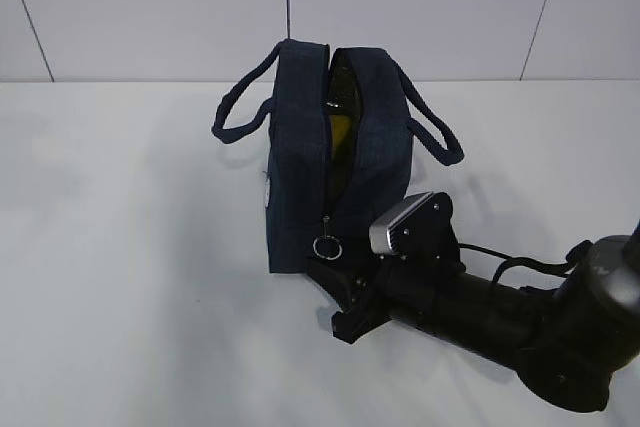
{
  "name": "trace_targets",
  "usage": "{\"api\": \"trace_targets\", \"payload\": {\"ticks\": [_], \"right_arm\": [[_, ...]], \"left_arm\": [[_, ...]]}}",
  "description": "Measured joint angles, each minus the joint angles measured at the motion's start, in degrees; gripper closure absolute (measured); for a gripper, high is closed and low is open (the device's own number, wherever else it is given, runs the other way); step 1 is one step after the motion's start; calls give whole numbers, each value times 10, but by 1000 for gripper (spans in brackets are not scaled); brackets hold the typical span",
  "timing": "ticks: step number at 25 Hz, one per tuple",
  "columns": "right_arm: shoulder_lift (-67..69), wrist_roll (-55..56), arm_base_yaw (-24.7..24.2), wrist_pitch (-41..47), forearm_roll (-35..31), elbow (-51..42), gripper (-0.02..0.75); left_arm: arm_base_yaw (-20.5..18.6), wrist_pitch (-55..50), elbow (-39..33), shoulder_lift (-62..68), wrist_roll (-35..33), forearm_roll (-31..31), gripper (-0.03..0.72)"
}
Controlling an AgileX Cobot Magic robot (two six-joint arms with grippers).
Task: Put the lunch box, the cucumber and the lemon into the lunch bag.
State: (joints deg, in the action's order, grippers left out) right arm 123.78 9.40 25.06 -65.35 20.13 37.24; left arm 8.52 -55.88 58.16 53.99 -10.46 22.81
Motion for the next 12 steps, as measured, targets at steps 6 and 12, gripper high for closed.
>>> {"api": "trace_targets", "payload": {"ticks": [6,12], "right_arm": [[1,0,0,-1,6,7,387],[1,0,0,-1,16,11,387]], "left_arm": [[0,0,0,0,0,10,452],[0,0,0,0,0,15,452]]}}
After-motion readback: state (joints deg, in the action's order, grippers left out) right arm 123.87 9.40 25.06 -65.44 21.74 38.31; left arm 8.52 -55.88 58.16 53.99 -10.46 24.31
